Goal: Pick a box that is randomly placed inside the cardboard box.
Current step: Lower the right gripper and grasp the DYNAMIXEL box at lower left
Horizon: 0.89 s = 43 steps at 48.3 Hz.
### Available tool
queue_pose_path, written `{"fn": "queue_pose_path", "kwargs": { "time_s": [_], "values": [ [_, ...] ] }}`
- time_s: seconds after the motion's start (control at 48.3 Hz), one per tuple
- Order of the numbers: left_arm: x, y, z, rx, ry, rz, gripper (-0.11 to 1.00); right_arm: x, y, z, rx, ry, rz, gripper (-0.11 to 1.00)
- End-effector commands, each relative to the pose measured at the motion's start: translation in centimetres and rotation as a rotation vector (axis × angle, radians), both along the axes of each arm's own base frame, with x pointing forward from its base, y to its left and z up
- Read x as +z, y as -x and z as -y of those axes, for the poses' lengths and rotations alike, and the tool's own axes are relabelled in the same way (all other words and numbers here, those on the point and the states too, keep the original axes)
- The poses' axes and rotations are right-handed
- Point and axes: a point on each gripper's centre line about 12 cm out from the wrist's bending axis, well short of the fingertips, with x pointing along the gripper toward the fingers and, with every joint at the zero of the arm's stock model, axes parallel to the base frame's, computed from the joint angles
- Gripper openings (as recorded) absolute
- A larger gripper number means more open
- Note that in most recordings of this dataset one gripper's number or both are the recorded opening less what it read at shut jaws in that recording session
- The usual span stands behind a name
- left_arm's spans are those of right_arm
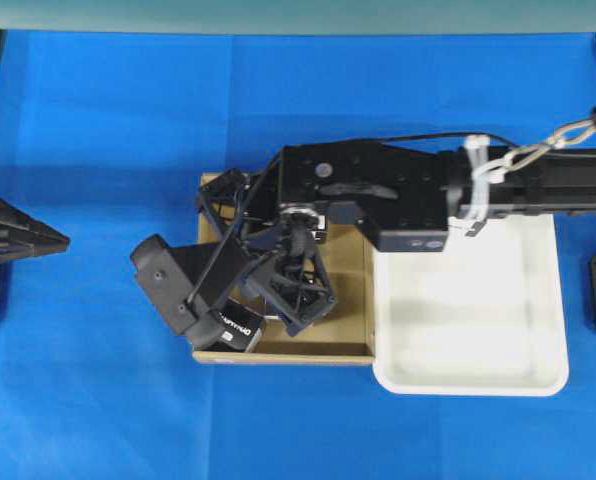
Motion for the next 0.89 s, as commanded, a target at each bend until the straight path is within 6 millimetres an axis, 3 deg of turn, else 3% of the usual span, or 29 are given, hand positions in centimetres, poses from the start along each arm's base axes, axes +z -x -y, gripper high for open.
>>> {"fn": "queue_pose_path", "kwargs": {
  "time_s": [0.0,0.249,0.539,0.87],
  "values": [
    [1.3,0.0,0.0,-0.001,0.001,0.023,-0.07,-1.0,-0.3,-0.6,0.032,-0.015,-0.008,0.07],
    [1.4,0.0,0.0,0.0,-0.001,0.011,-0.07,-3.1,-0.5,-0.8,0.129,-0.004,-0.023,0.32],
    [1.3,0.0,0.0,-0.001,0.002,0.005,-0.07,-4.5,-1.3,-1.6,0.158,0.0,0.016,0.96],
    [1.4,-0.1,0.1,-0.004,0.004,-0.003,-0.07,-7.3,-2.0,-2.7,0.217,0.056,0.034,0.99]
  ]
}}
